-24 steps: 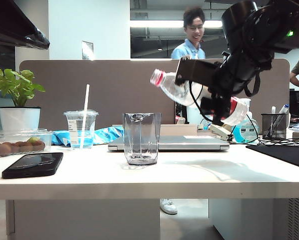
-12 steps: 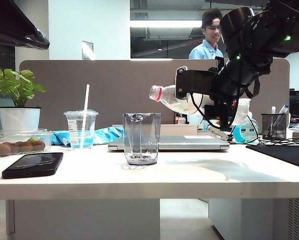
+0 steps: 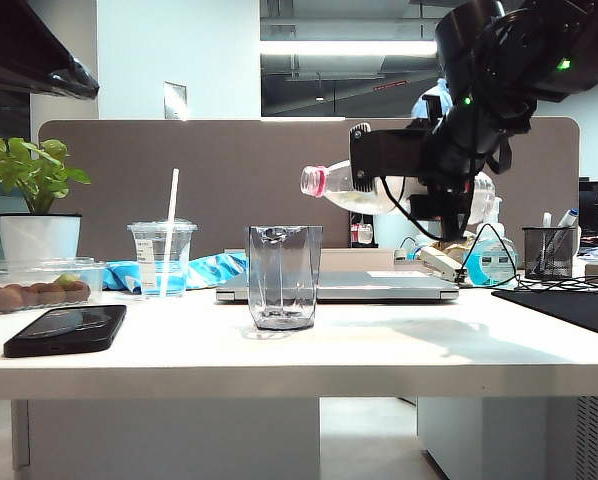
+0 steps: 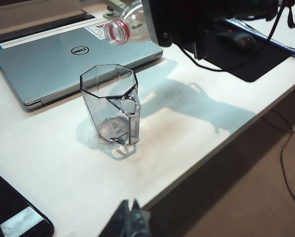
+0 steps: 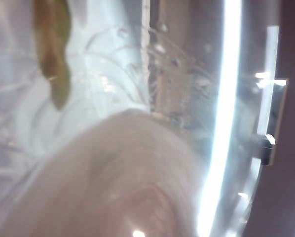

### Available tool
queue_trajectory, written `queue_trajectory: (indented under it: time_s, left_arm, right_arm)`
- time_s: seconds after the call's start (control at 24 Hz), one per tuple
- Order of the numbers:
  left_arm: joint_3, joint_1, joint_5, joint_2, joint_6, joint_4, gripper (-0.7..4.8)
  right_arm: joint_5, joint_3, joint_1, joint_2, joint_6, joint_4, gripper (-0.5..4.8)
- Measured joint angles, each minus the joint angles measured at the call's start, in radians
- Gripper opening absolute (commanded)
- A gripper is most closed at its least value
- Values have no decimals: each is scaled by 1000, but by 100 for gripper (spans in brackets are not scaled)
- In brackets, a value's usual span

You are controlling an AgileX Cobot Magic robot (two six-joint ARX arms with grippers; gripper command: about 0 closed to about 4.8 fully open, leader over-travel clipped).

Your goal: Pick up the mineral water bottle on the table and pour water into the mug until it's half full.

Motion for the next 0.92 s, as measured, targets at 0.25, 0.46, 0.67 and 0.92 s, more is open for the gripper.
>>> queue_trajectory:
  time_s: [0.25, 0.46, 0.67, 0.92]
  left_arm:
    - [0, 0, 0, 0, 0, 0, -4]
    - [0, 0, 0, 0, 0, 0, -5]
    - [0, 0, 0, 0, 0, 0, -4]
    - [0, 0, 0, 0, 0, 0, -4]
  right_arm:
    - [6, 6, 2, 0, -71, 0, 239]
    - [24, 6, 10, 0, -112, 1, 239]
    - [26, 6, 11, 0, -153, 2, 239]
    - [33, 6, 11, 0, -194, 4, 239]
